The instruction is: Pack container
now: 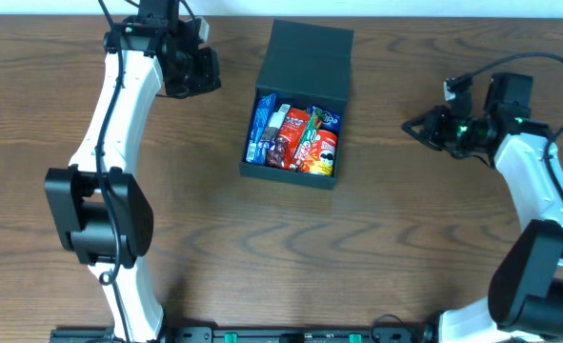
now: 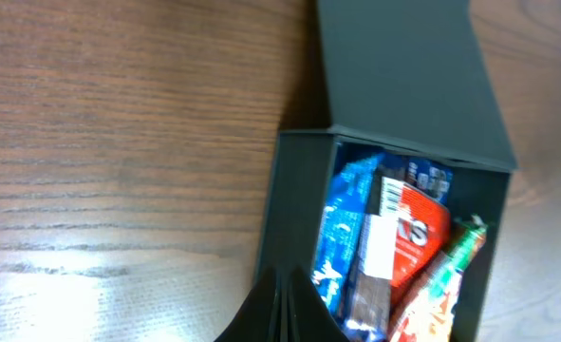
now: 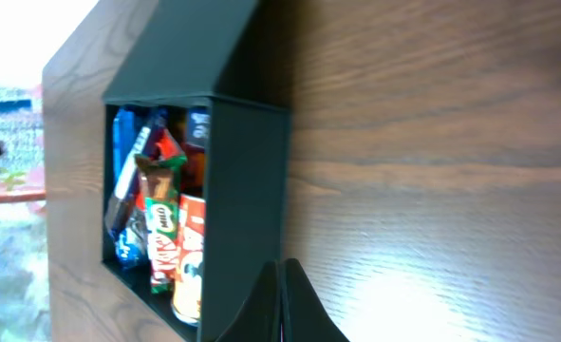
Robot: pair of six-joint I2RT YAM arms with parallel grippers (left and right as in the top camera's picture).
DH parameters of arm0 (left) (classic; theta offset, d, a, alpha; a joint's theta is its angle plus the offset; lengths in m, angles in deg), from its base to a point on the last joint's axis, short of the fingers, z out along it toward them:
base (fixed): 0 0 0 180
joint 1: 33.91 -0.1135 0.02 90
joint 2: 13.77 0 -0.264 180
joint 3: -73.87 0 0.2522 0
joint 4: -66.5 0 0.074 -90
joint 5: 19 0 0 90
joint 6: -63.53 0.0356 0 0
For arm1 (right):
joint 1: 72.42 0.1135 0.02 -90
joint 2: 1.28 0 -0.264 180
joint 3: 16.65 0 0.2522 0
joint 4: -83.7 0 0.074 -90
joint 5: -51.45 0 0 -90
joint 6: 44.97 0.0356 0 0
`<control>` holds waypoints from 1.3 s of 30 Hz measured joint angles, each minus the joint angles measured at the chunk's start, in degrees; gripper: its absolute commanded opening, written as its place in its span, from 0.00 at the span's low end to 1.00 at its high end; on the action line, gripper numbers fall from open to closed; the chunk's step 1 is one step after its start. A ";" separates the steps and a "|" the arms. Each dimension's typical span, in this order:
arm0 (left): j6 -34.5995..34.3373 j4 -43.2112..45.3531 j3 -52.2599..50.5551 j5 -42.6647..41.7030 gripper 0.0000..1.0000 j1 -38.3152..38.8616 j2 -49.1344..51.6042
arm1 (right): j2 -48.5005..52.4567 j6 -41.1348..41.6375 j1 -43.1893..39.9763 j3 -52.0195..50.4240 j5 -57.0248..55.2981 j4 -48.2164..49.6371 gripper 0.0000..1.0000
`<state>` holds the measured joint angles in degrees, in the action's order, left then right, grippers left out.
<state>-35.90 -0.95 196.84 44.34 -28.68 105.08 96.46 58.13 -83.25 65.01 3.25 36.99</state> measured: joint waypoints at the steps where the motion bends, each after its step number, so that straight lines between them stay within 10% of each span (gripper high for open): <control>1: -0.13 0.46 -0.02 -0.15 0.06 -0.20 0.94 | 0.00 0.33 0.72 0.00 0.11 0.79 0.02; 14: -8.46 15.17 6.45 -8.33 0.05 -2.34 20.52 | 18.03 20.87 8.37 3.28 6.05 28.89 0.02; 23: -15.19 12.22 30.64 -14.45 0.05 -2.29 34.47 | 35.82 26.43 7.30 24.48 9.79 19.30 0.01; 39: -17.64 11.89 30.97 -16.31 0.05 -2.29 35.15 | 40.04 27.98 7.30 27.23 10.14 19.21 0.02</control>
<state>-53.54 10.94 227.81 28.04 -30.97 140.22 136.50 86.11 -75.95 92.25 13.39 56.21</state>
